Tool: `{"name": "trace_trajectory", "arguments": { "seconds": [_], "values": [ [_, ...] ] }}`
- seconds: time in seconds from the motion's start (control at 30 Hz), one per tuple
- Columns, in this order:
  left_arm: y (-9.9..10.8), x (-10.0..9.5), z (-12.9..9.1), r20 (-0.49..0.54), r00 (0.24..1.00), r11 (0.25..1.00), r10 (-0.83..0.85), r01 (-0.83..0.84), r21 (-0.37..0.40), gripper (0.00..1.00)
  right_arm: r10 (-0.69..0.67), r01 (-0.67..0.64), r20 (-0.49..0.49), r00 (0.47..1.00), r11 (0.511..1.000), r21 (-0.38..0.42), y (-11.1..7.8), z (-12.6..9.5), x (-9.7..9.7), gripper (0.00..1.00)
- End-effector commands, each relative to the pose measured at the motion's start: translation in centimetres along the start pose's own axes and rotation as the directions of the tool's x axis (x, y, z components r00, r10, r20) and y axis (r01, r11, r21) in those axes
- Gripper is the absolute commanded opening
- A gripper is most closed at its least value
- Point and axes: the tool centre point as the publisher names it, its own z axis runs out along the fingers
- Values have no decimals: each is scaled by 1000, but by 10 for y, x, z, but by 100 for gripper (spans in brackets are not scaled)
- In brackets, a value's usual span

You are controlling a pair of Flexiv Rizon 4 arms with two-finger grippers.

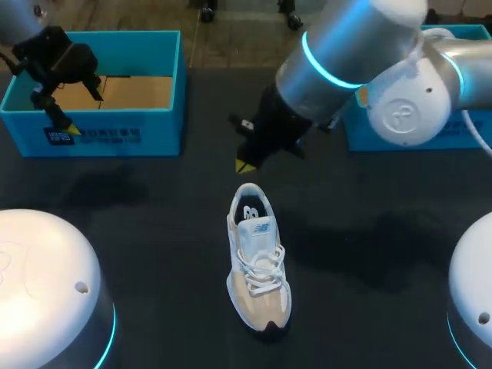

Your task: Take the shoe out of the shoebox, open the shoe tongue, remove and reinsert the insole, then place the shoe into the shoebox

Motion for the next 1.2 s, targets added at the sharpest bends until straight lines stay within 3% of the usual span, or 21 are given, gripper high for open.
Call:
{"name": "trace_trajectory", "arguments": {
  "seconds": [0.03, 0.47, 0.67, 0.93, 1.03, 1.2],
  "values": [
    [1, -1, -1, -4, 1000, 1000, 1, -1, 0, 100, 2, -2, -2, 1000, 1000, -9, -3, 14, 5, 0],
    [1, -1, -1, -4, 1000, 1000, 1, -1, 0, 100, 2, -2, -2, 1000, 1000, -9, -3, 14, 5, 0],
    [1, -1, -1, -4, 1000, 1000, 1, -1, 0, 100, 36, -25, 141, 989, 996, -80, -22, 31, 7, 0],
    [1, -1, -1, -4, 1000, 1000, 1, -1, 0, 100, -78, 99, 212, 974, 991, -91, -37, 34, -14, 0],
    [1, -1, -1, -4, 1000, 1000, 1, -1, 0, 100, -202, 215, 243, 949, 976, -27, -39, 37, -24, 0],
    [1, -1, -1, -4, 1000, 1000, 1, -1, 0, 100, -214, 224, 245, 946, 974, -16, -39, 38, -25, 0]
  ]
}}
